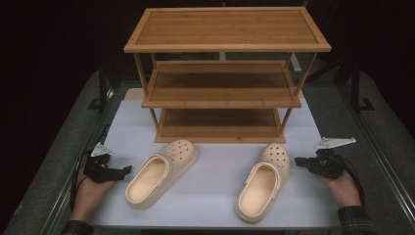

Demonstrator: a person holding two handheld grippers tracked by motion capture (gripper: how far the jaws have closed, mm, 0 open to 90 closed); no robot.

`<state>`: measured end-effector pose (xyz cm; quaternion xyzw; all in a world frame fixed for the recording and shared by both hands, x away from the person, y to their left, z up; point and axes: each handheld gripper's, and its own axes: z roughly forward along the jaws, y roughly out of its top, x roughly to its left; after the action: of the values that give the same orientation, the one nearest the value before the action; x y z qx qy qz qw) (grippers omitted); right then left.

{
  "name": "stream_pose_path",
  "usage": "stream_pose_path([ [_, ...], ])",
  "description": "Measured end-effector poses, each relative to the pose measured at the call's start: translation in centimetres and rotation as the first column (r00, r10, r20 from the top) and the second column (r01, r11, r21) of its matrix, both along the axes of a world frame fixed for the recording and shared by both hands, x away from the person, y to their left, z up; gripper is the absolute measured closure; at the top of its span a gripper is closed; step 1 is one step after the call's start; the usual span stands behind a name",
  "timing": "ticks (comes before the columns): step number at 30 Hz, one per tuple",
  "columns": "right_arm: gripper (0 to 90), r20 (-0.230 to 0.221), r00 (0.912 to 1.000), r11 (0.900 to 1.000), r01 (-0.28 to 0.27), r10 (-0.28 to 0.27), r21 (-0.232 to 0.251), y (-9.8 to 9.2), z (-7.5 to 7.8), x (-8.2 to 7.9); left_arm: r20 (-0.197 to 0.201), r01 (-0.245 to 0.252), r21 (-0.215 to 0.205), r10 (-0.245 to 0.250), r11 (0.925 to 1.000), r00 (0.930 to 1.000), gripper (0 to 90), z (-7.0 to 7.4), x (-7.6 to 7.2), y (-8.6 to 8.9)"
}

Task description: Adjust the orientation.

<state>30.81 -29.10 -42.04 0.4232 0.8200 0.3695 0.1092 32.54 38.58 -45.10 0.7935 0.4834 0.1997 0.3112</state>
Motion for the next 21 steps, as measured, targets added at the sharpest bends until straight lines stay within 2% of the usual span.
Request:
stream_pose_path([
  [3,89.3,-0.023,0.9994,0.999,-0.026,0.026,-0.018,0.7,-0.3,-0.5,-0.001,0.002,0.003,-0.002,1.0000,1.0000,0.0,0.0,0.0,0.0],
  [9,89.8,-0.034,0.9980,0.998,-0.054,0.053,-0.030,1.2,-0.6,-0.4,-0.002,0.003,0.003,-0.003,1.0000,1.0000,0.0,0.0,0.0,0.0],
  [13,89.8,-0.053,0.9969,0.998,-0.059,0.058,-0.017,1.1,-0.9,-0.2,-0.002,0.003,0.004,-0.003,1.0000,1.0000,0.0,0.0,0.0,0.0],
  [21,89.8,-0.045,0.9970,0.998,-0.064,0.063,-0.012,1.4,-0.9,0.1,-0.003,0.000,0.002,0.000,1.0000,1.0000,0.0,0.0,0.0,0.0],
])
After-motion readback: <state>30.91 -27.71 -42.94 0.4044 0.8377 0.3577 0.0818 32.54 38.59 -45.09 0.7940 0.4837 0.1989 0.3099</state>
